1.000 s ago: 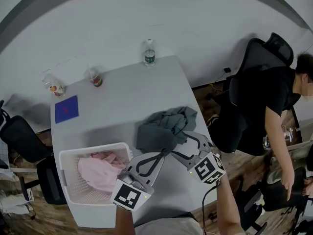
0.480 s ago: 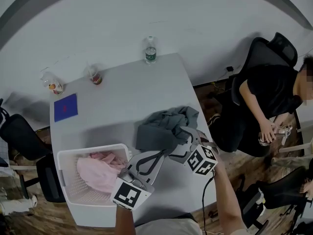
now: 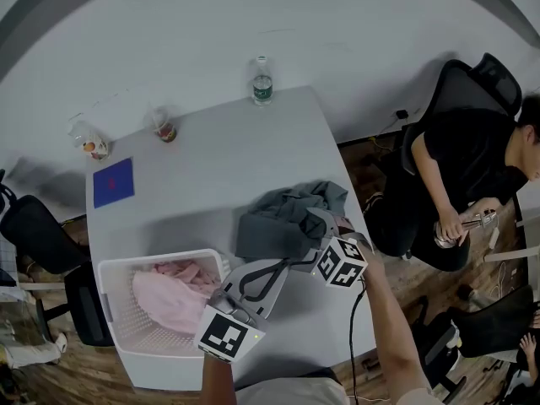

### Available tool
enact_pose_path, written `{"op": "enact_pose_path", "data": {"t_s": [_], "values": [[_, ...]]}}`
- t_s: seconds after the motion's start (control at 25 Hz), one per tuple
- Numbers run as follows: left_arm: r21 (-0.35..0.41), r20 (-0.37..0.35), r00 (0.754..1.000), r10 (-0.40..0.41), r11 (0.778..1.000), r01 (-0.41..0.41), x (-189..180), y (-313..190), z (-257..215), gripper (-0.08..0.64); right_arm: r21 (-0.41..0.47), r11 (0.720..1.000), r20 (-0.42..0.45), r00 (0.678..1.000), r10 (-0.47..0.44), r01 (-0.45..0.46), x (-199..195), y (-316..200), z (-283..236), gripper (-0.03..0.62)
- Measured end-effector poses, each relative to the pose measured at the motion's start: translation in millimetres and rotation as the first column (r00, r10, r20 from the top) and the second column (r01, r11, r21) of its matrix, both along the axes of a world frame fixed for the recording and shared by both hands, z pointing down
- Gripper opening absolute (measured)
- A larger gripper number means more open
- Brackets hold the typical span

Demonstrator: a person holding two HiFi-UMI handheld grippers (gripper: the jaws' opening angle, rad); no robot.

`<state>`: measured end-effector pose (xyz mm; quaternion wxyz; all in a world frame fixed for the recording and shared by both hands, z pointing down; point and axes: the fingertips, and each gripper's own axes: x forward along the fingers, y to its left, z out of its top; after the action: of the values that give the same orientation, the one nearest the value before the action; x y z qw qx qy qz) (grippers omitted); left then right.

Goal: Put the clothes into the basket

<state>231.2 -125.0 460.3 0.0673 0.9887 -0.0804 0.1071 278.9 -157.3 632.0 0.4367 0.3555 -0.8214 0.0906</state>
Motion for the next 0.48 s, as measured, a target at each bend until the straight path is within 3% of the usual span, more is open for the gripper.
{"op": "enact_pose_path", "data": {"t_s": [0.48], "values": [[-0.026, 0.015, 1.0, -0.019, 0.999, 0.02, 6, -13, 10, 0.006, -0.065, 0.996, -0.034, 0.998, -0.058, 0.055, 2, -15, 33, 0.575]]}}
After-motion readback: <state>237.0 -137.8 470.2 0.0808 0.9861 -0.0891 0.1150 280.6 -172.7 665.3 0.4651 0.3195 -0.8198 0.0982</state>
